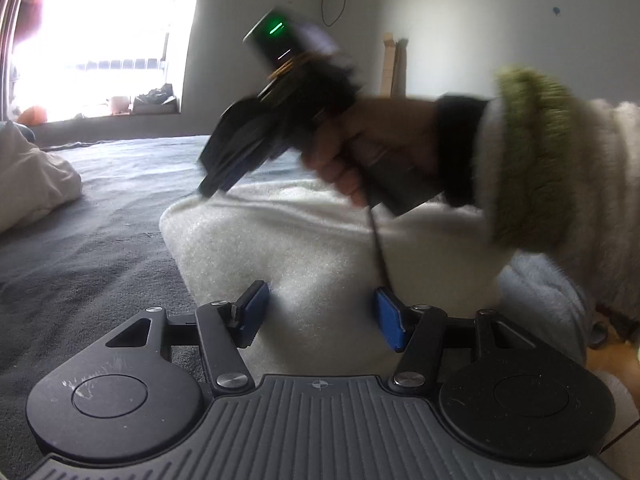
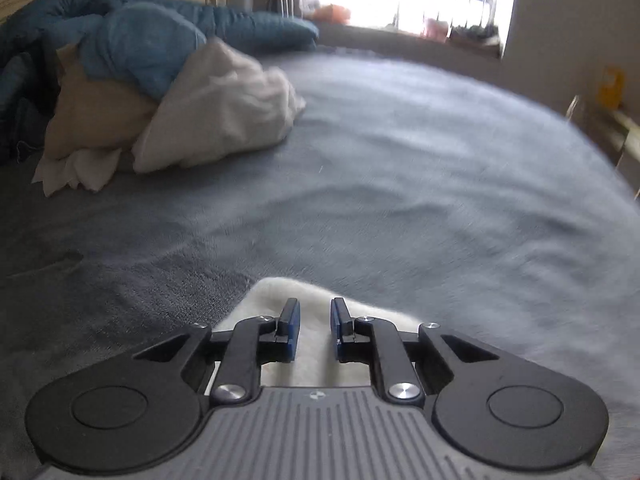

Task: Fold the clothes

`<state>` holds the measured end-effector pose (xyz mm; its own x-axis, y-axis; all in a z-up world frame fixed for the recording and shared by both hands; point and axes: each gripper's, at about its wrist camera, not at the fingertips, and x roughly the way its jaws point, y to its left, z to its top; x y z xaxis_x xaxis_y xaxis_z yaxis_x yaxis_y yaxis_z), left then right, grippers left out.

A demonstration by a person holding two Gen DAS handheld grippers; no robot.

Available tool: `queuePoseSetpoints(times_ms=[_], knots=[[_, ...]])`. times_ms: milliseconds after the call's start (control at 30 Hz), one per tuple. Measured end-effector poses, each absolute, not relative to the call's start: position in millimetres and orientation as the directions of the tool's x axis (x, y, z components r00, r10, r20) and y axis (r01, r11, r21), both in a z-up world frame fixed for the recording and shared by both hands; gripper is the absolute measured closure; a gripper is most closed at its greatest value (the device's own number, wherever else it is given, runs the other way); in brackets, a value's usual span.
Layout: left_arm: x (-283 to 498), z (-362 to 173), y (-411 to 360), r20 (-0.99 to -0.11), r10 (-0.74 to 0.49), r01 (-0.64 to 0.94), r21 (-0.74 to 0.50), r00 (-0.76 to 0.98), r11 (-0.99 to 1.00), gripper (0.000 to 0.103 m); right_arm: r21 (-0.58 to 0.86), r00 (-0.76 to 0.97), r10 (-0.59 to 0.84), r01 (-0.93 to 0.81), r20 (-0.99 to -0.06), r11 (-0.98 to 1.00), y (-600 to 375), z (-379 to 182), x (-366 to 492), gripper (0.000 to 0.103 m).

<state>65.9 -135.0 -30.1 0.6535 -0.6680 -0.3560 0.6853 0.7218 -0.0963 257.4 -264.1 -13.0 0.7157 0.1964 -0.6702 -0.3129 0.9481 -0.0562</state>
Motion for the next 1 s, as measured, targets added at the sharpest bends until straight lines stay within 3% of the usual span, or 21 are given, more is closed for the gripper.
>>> queuePoseSetpoints(times_ms=[167,333,400,500,700,767,867,900,1000], knots=[[65,-29,-134,-0.362,-0.673,0.689,-0.106,0.645,0.717,0.045,-0.031,0.782,0.170,-0.235,-0.600,0.972,-322,37,167,0.085],[62,-26,-142,-0.382,-0.650,0.683,-0.065,0.656,0.727,0.044,-0.079,0.713,0.060,-0.160,-0.698,0.984,-349,-28,124,0.085],[60,-24,-148,-0.402,-0.630,0.680,-0.026,0.664,0.733,0.044,-0.032,0.768,0.093,-0.145,-0.634,0.989,-359,-52,116,0.085],[60,-21,-154,-0.429,-0.601,0.673,0.021,0.674,0.740,0.043,-0.019,0.775,0.091,-0.132,-0.626,0.991,-363,-32,113,0.085],[67,-21,-156,-0.451,-0.580,0.656,0.016,0.678,0.755,0.042,0.080,0.859,0.166,-0.146,-0.485,0.986,-374,20,41,0.085],[66,-22,-157,-0.453,-0.573,0.654,0.028,0.683,0.756,0.041,0.078,0.833,0.205,-0.192,-0.513,0.978,-368,10,22,0.085],[63,-23,-158,-0.460,-0.575,0.664,0.043,0.676,0.746,0.040,-0.019,0.767,0.117,-0.165,-0.631,0.986,-354,-45,26,0.086],[61,-23,-159,-0.464,-0.580,0.675,0.054,0.670,0.736,0.040,-0.026,0.777,0.112,-0.163,-0.619,0.986,-352,-66,27,0.086],[57,-24,-165,-0.474,-0.551,0.676,0.135,0.686,0.725,0.040,-0.033,0.793,0.083,-0.130,-0.604,0.991,-344,-62,24,0.086]])
